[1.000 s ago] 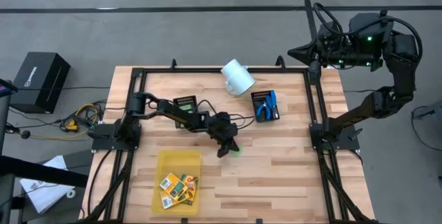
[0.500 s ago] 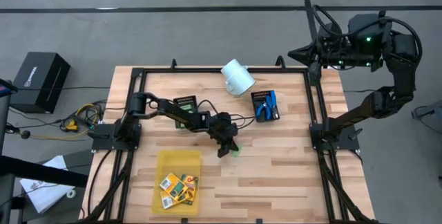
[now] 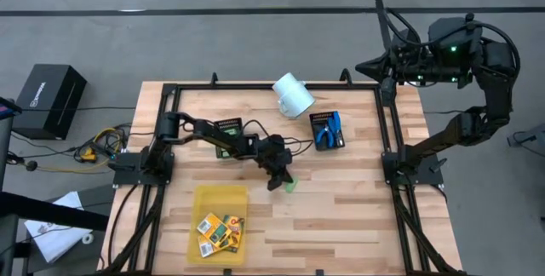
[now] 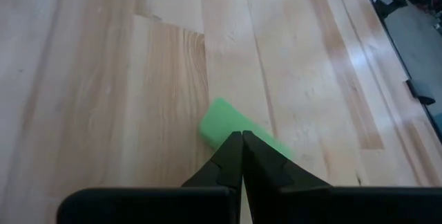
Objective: Pick & Place School Supplies
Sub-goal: Put the green eraser into the left black bin
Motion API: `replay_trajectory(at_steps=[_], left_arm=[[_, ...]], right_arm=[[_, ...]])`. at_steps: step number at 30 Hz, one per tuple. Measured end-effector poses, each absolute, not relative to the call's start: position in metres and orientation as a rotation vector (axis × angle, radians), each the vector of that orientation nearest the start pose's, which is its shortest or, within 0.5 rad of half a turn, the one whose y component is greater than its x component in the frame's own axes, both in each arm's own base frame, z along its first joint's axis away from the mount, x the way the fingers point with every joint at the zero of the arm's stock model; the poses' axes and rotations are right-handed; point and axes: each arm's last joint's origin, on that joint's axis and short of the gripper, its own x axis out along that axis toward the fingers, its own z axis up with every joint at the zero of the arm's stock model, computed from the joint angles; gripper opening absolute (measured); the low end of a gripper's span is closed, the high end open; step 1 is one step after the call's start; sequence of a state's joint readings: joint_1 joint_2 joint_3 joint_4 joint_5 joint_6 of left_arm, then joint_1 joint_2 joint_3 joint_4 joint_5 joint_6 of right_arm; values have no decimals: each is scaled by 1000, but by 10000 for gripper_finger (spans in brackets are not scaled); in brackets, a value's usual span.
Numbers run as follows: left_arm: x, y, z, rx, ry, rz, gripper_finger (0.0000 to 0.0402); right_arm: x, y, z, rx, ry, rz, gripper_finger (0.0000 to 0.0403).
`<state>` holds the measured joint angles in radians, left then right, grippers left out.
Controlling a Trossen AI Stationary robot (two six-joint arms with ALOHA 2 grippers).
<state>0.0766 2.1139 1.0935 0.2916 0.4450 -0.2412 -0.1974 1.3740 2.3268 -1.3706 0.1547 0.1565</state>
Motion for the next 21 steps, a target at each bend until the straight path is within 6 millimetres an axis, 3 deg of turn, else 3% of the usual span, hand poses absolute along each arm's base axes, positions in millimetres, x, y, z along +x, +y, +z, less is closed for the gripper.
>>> replay_trajectory(at_steps=[21], left_arm=[[394, 19, 78, -400, 813, -274, 1]], right_arm=[[146, -33, 556, 154, 412, -346, 0]])
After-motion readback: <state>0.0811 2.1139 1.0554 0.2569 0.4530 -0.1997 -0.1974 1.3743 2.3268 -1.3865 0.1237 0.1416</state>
